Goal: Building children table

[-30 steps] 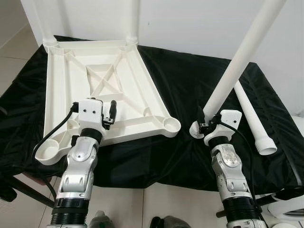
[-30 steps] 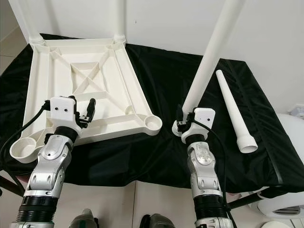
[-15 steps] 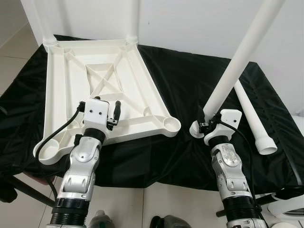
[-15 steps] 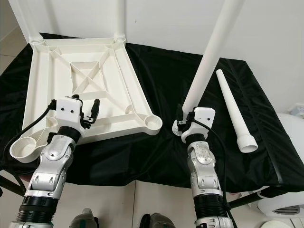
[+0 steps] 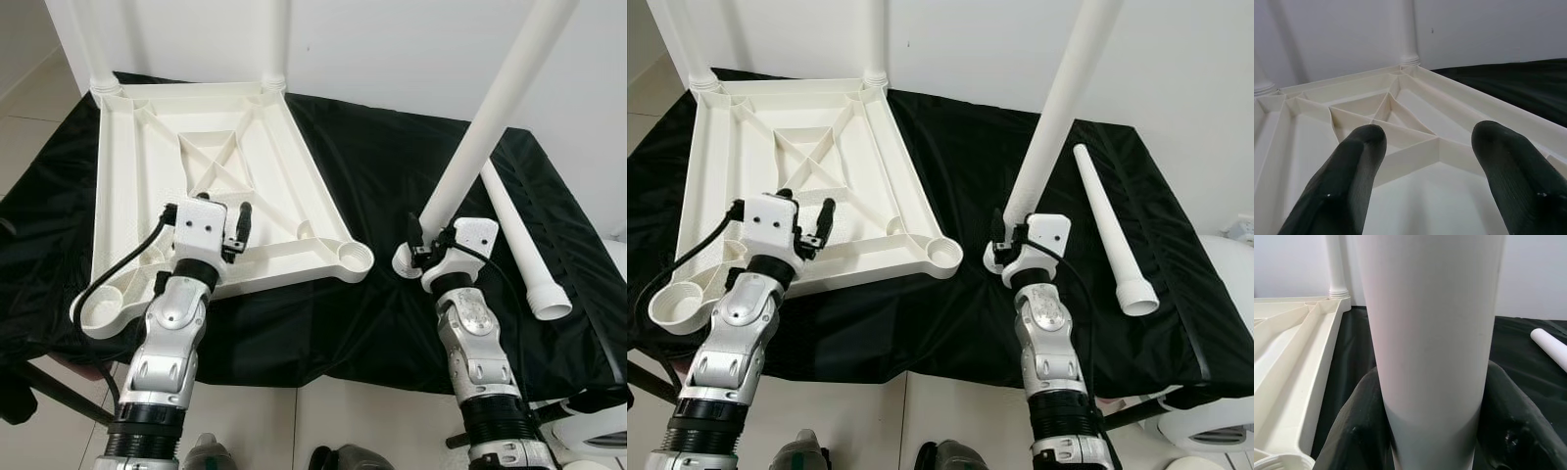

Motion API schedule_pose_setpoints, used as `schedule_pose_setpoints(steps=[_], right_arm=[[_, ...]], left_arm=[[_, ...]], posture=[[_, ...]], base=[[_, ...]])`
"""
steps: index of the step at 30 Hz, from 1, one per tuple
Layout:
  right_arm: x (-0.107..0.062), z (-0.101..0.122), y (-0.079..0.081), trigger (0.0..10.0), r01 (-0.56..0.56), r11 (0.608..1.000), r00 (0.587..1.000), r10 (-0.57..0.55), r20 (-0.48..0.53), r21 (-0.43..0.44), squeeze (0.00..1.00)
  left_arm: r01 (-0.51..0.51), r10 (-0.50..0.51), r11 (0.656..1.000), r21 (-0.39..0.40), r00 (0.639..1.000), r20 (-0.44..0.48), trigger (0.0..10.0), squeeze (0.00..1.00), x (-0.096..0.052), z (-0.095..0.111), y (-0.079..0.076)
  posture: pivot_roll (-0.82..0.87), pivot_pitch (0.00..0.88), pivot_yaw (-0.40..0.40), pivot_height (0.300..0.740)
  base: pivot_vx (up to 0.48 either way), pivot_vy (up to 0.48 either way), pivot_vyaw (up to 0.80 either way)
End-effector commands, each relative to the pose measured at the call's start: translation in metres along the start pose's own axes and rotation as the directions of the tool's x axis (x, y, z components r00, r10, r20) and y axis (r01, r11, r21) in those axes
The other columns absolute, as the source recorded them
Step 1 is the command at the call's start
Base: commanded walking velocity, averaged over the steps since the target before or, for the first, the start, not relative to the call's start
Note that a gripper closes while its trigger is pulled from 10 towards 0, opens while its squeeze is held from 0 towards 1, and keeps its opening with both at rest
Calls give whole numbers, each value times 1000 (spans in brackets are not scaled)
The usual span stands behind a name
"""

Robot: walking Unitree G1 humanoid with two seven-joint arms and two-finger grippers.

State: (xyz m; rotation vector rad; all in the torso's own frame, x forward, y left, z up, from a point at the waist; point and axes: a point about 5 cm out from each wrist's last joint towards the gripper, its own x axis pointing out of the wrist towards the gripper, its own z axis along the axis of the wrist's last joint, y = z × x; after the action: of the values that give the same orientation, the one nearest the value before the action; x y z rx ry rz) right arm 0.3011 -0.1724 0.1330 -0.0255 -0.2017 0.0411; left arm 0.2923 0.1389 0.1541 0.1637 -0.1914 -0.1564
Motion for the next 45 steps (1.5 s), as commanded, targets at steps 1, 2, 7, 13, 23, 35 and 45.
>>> schedule_pose_setpoints(steps=[1,2,7,13,23,35,45], right_arm=[[1,3,-4,10000,15,1000,1000,-15,20,-6,0],[3,4,-5,10000,16,1000,1000,-16,25,-8,0],[4,6,-6,10000,19,1000,999,-19,33,-9,0],[0,7,-6,10000,40,999,998,-39,43,-5,0],[-4,5,-6,10000,58,998,997,-58,40,4,0],[-1,7,-11,10000,76,997,996,-76,47,0,0],[4,12,-9,10000,64,998,996,-64,61,-5,0]], left_arm=[[25,-25,1000,-15,1000,-1,10000,0,1,-2,-3],[25,-25,1000,-16,1000,1,10000,0,1,-1,-4],[26,-26,1000,-17,1000,6,10000,0,2,0,-4],[38,-38,999,-17,999,10,10000,0,2,2,-3],[65,-65,998,-15,998,-4,10000,0,-2,1,-4],[335,-332,940,58,942,-56,10000,0,0,-4,-36],[529,-514,844,91,845,-147,10000,0,-2,-16,-56]], posture=[[93,0,-121,740],[88,7,-118,740],[82,14,-114,740],[74,43,-84,740],[74,48,-64,740],[70,36,-68,740],[69,38,-73,740]], base=[[0,0,0],[0,0,0],[0,0,0],[0,0,0],[0,0,0],[0,0,0],[0,0,0]])
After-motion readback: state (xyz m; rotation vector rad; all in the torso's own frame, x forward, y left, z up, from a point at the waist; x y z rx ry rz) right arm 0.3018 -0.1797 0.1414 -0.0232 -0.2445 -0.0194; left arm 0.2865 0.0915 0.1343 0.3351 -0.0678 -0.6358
